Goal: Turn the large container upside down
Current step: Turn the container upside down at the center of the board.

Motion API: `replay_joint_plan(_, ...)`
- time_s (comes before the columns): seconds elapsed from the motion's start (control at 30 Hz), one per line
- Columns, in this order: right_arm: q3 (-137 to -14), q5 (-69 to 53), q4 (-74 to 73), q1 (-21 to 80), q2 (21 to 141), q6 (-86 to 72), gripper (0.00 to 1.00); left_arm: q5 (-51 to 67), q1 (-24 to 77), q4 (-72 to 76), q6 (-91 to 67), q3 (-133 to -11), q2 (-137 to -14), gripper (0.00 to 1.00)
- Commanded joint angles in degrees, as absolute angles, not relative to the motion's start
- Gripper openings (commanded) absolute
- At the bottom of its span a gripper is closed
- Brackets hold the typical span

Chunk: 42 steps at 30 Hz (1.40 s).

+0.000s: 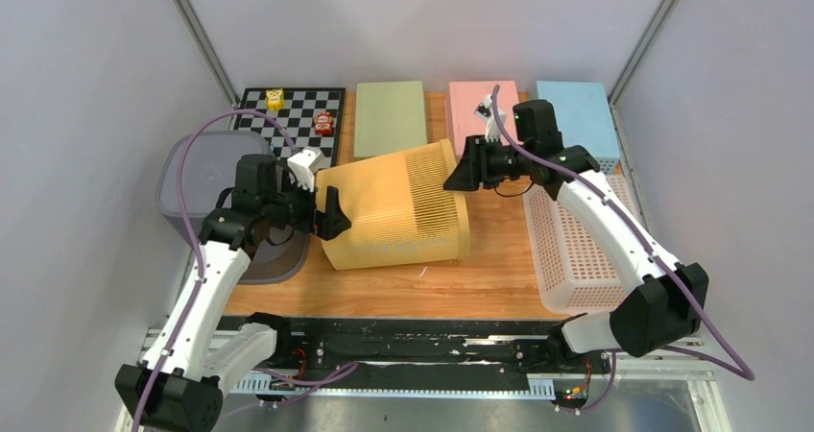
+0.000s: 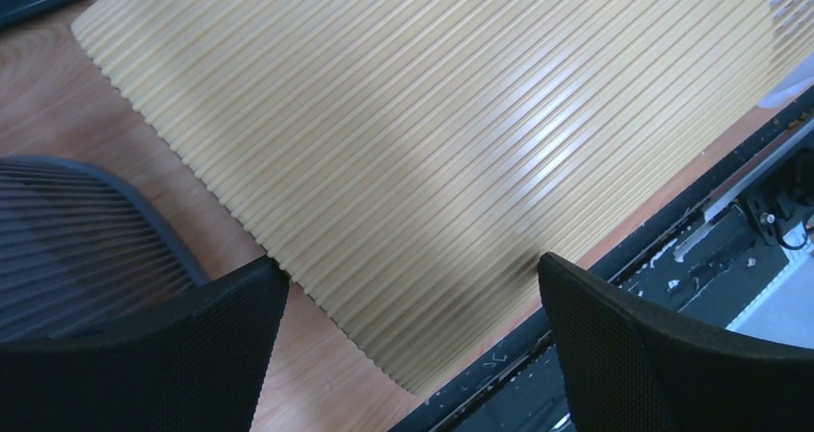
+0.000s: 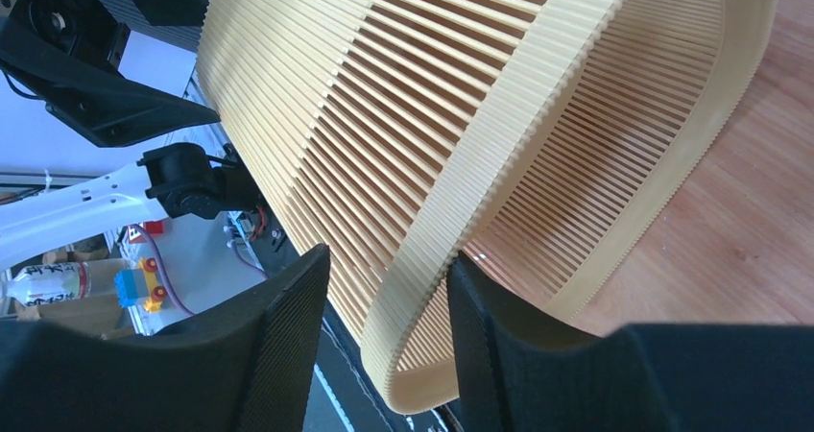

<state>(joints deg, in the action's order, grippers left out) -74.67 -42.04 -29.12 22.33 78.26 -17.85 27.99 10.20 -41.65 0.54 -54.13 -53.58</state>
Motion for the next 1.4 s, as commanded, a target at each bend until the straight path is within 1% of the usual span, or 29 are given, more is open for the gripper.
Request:
replay_joint_plan(0.0,-76.44,-45.14,-28.13,21.88,78.44,-15.38,0.52,33.87,10.11,-35.59,-2.18,-51.98,-52.48,1.0)
replay_joint_plan(0.2,-76.03,-47.34,-28.63,22.66,79.49,-14.04,0.59,38.53,10.11,-33.36,-4.79,-53.13,-51.07,1.0)
replay_joint_plan(0.3,-75.63,-50.31,-28.06,23.02,80.16,-14.31,0.62,40.81,10.13,-30.57,-8.6,-53.53,-51.17,1.0)
replay_joint_plan(0.5,-74.33,-55.62,-24.73,23.03,80.43,-18.38,0.63,44.38,10.12,-27.51,-13.59,-55.64,-51.24,1.0)
replay_joint_plan(0.63,-73.72,-56.44,-24.08,23.03,80.41,-19.23,0.63,45.74,10.15,-26.64,-16.16,-57.99,-50.82,1.0)
replay_joint_plan(0.9,-70.76,-59.69,-23.18,23.03,80.93,-19.14,0.64,46.08,10.15,-28.21,-17.74,-64.45,-49.84,1.0)
replay_joint_plan(1.03,-69.41,-63.17,-22.26,23.07,81.04,-19.29,0.64,46.24,10.17,-29.2,-18.23,-65.91,-49.26,1.0)
replay_joint_plan(1.17,-66.93,-68.2,-17.98,23.81,80.16,-22.13,0.64,46.06,10.11,-30.86,-17.77,-65.55,-48.62,1.0)
replay_joint_plan(1.37,-58.65,-73.89,-6.23,25.58,77.96,-29.23,0.65,45.77,10.11,-34.46,-17.07,-67.29,-47.32,1.0)
